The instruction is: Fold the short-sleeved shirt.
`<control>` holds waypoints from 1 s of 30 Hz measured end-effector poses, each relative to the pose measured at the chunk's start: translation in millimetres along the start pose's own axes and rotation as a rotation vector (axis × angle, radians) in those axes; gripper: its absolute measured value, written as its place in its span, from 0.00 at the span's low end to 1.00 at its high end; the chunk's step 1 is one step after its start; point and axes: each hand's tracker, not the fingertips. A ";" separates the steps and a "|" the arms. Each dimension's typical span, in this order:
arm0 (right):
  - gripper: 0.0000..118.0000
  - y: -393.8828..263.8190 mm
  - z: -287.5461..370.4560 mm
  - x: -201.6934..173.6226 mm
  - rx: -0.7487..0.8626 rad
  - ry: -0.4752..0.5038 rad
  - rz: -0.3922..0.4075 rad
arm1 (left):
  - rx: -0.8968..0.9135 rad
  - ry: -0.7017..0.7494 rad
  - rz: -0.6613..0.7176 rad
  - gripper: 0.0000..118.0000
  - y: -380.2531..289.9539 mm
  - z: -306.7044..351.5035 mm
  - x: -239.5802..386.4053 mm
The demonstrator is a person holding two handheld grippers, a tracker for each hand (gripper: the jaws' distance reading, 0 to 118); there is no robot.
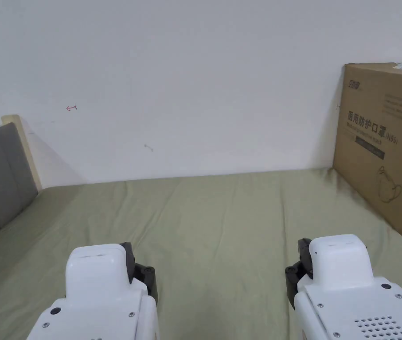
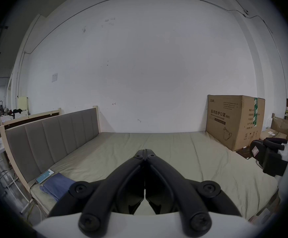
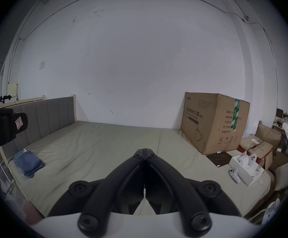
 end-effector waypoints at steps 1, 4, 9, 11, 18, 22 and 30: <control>0.00 0.6 0.5 -0.9 -0.002 0.002 -0.001 | -0.006 0.005 0.010 0.00 0.4 -0.6 -0.2; 0.00 2.3 3.1 -1.0 -0.005 0.009 -0.013 | -0.011 -0.005 0.015 0.05 -0.3 0.0 -1.5; 0.37 2.3 0.6 -1.2 -0.010 -0.001 0.005 | -0.060 -0.059 0.008 0.79 -5.0 -4.8 -5.9; 0.65 2.3 -0.6 -0.2 -0.020 0.010 -0.007 | -0.063 -0.076 0.064 0.90 -5.4 -3.5 -10.0; 0.99 -1.2 -6.5 0.8 -0.017 0.026 -0.016 | -0.059 -0.011 0.072 0.93 2.2 -1.1 -13.4; 0.99 -3.8 -11.9 5.3 -0.020 0.011 -0.022 | -0.088 0.004 0.043 0.93 3.1 -3.1 -10.4; 0.99 -13.0 -19.6 17.6 -0.032 0.008 -0.060 | -0.130 -0.102 0.038 0.93 8.7 -4.5 -7.6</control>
